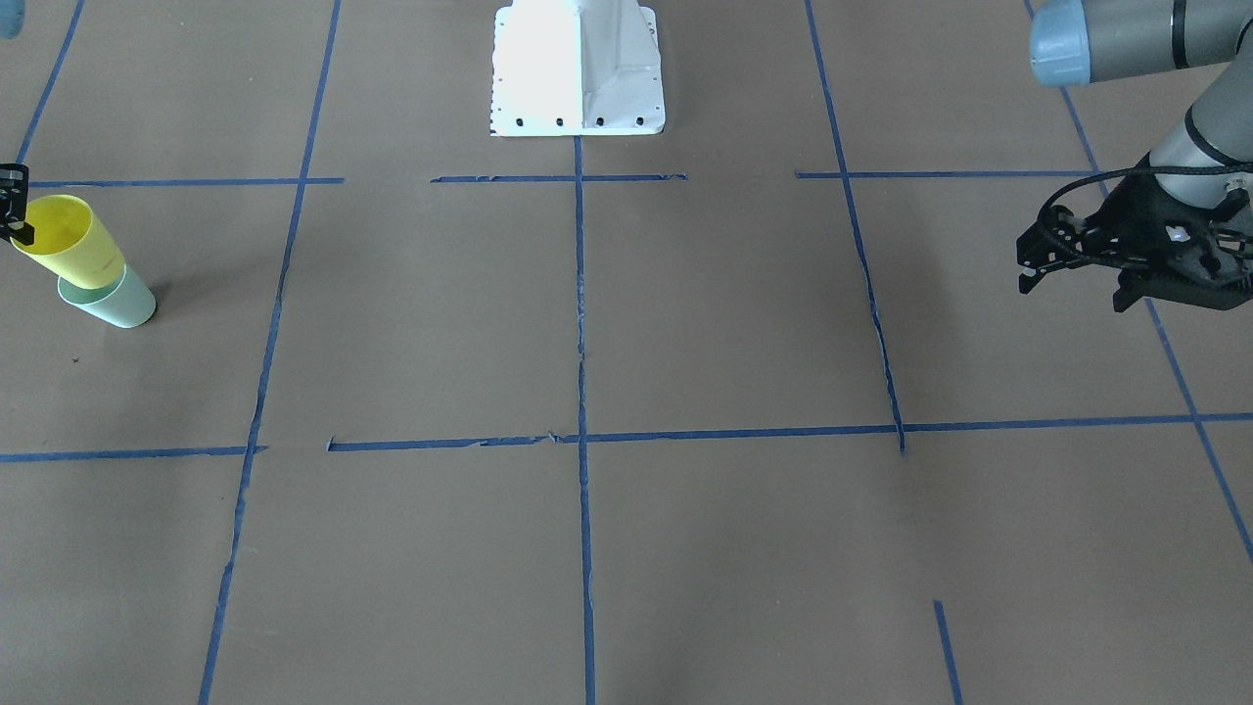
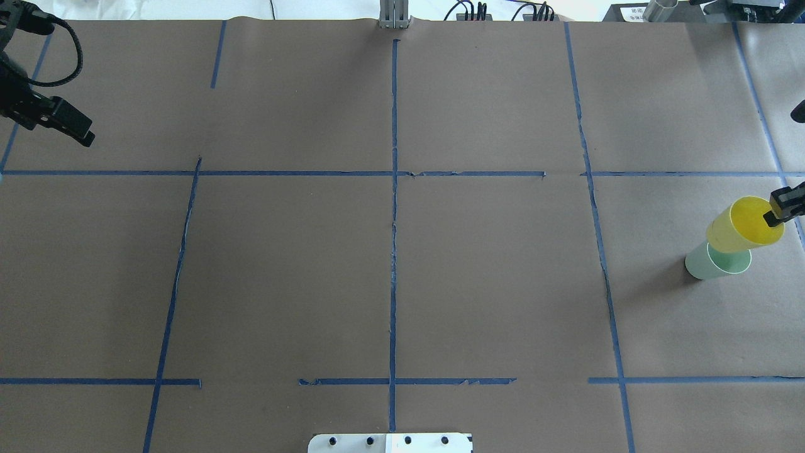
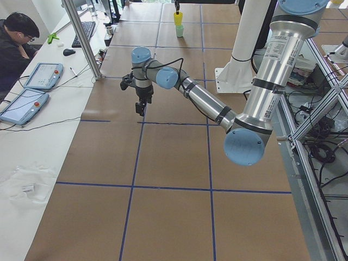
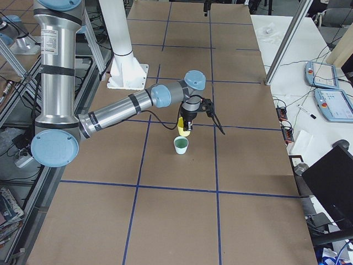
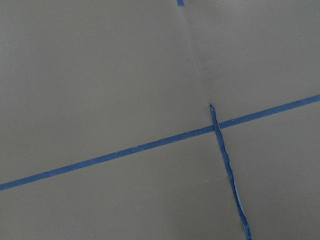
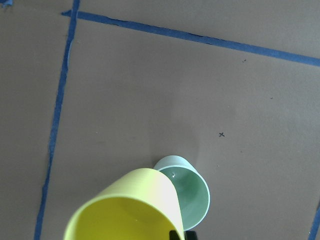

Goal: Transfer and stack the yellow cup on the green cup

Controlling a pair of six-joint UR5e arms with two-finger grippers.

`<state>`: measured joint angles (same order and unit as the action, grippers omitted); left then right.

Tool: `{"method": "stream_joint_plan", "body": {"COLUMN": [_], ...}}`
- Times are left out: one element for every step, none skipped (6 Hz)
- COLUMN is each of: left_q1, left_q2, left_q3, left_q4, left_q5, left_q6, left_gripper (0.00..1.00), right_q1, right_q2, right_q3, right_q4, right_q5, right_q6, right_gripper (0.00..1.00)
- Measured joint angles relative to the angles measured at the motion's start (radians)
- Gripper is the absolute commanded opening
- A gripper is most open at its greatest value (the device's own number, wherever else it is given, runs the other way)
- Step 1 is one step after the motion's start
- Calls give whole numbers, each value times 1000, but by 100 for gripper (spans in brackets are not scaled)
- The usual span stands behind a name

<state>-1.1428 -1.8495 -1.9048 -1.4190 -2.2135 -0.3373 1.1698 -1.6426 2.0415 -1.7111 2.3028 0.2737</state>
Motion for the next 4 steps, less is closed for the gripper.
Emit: {"method": "stream_joint_plan", "body": {"left_q1": [0,0,0,0], "left_q2": [0,-1,-2,-2], "left_q3": [-2,-3,-4,-4], "left_q4": [0,0,0,0], "left_q5": [0,0,0,0], "left_q6": [0,0,0,0], "left_gripper": [100,100,100,100], "right_q1": [0,-2,-3,-4], "right_q2": [-5,-6,-6,-6], "right_q3": [-21,-33,-40,-45], "right_q4": [3,4,4,4], "right_q5": [0,-3,-8,-11], "right_q6": [-13,-18,-20,-20], "right_gripper": [0,0,0,11]}}
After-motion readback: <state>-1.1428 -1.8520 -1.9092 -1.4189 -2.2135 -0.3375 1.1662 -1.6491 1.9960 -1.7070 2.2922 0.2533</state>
